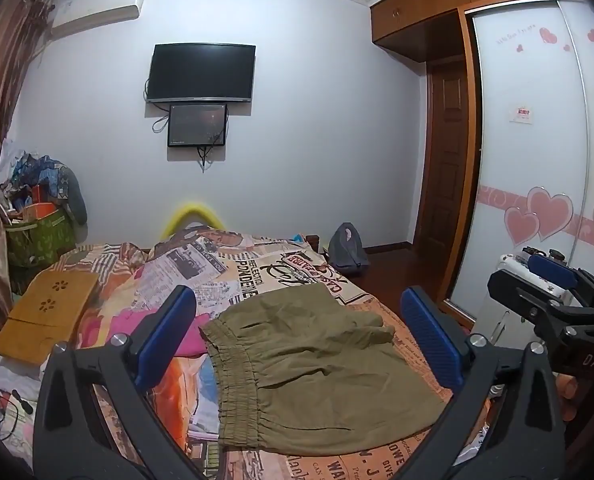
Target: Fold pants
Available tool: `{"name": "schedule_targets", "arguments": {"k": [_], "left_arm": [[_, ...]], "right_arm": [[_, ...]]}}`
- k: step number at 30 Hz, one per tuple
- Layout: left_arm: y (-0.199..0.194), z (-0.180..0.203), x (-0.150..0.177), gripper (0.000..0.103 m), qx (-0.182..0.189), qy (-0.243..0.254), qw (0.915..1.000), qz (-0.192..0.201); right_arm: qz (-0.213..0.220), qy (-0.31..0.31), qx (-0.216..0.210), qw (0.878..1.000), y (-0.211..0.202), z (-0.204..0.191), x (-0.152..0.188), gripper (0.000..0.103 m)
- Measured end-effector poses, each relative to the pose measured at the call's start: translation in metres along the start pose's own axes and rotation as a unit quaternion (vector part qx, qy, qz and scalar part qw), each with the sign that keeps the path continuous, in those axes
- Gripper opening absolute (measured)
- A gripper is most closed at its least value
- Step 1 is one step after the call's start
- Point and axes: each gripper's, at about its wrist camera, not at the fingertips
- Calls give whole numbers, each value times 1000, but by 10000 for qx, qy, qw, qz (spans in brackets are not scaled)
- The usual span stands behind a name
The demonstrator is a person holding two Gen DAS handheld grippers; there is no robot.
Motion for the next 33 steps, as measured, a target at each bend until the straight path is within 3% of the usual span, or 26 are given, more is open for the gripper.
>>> {"name": "schedule_targets", "arguments": {"k": [33], "left_arm": [[1, 0, 0, 103, -13, -5, 10000, -4]], "right_arm": [[-11, 24, 20, 10000, 2, 1, 0, 103]]}}
Point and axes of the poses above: each gripper's, at about its wrist camera, not at the fingertips, and y roughly the way its jaws point, z to its right, x to its underside, and after that the axes turned 12 degrees about x, right-handed
